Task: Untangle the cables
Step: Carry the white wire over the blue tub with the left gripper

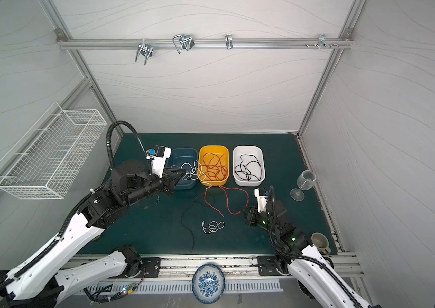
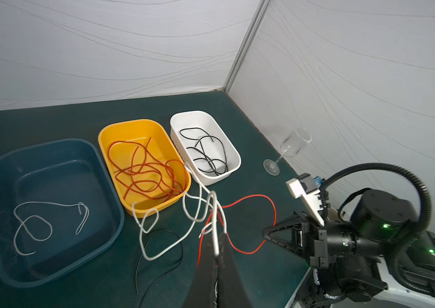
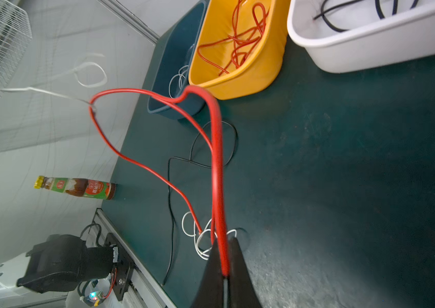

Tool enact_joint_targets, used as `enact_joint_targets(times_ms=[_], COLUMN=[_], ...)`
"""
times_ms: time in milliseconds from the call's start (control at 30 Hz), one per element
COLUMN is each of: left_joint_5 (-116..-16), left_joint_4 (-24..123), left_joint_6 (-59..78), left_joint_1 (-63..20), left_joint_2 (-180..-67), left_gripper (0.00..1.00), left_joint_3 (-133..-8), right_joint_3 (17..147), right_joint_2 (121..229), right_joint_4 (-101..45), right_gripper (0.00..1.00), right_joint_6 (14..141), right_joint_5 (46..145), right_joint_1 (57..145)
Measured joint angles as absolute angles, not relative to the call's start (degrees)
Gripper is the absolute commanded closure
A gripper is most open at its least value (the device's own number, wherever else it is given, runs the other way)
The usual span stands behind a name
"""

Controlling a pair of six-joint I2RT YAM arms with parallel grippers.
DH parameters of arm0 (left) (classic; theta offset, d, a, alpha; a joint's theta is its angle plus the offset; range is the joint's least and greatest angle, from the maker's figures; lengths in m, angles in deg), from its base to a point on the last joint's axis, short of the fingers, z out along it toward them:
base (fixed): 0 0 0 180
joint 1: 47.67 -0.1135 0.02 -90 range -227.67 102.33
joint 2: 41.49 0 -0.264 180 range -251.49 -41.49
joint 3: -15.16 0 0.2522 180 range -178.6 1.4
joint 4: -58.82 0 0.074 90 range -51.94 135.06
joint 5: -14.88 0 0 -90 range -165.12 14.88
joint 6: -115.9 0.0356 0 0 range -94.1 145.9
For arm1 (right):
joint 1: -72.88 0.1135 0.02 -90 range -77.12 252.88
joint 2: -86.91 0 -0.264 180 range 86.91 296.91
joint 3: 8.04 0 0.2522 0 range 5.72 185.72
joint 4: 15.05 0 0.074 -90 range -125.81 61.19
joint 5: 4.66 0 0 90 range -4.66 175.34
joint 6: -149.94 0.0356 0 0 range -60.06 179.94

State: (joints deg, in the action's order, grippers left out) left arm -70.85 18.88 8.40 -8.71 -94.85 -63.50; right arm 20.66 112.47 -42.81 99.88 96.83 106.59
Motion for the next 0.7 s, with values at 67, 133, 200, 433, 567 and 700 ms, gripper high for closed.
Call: enact_joint_targets(times_ms=[67, 133, 200, 433, 567, 700], left_joint_5=[-69.69, -68.38, -67.41, -65.40, -64.97, -64.75], left_joint_4=[18.77, 18.53, 18.12, 17.48, 17.42, 16.30], left_joint_6=[8.56, 8.60, 8.64, 9.21, 9.23, 9.21], left_joint_1=[-10.52, -12.49, -13.93, -16.27, -16.80, -17.04], left_joint_2=[-95.79, -96.62, -97.32, -98.74, -98.81, -99.64], left_gripper=[1.00, 1.00, 1.00, 1.00, 1.00, 1.00], left_joint_3=[-64.55, -65.41, -66.39, -71.66, -72.57, -74.48], right_joint_3=[20.12, 19.90, 19.70, 17.34, 16.20, 15.48], right_joint_2=[112.60, 112.84, 113.10, 113.15, 113.06, 112.97], right_joint_4=[-42.85, -42.81, -42.79, -42.76, -42.72, -42.57], right_gripper=[1.00, 1.00, 1.00, 1.00, 1.00, 1.00], right_joint_6=[99.05, 98.42, 97.81, 96.30, 95.93, 95.90], right_joint_5=[96.83, 96.80, 96.83, 96.78, 96.78, 96.78], right_joint_1=[106.59, 106.59, 106.59, 106.59, 106.59, 106.59])
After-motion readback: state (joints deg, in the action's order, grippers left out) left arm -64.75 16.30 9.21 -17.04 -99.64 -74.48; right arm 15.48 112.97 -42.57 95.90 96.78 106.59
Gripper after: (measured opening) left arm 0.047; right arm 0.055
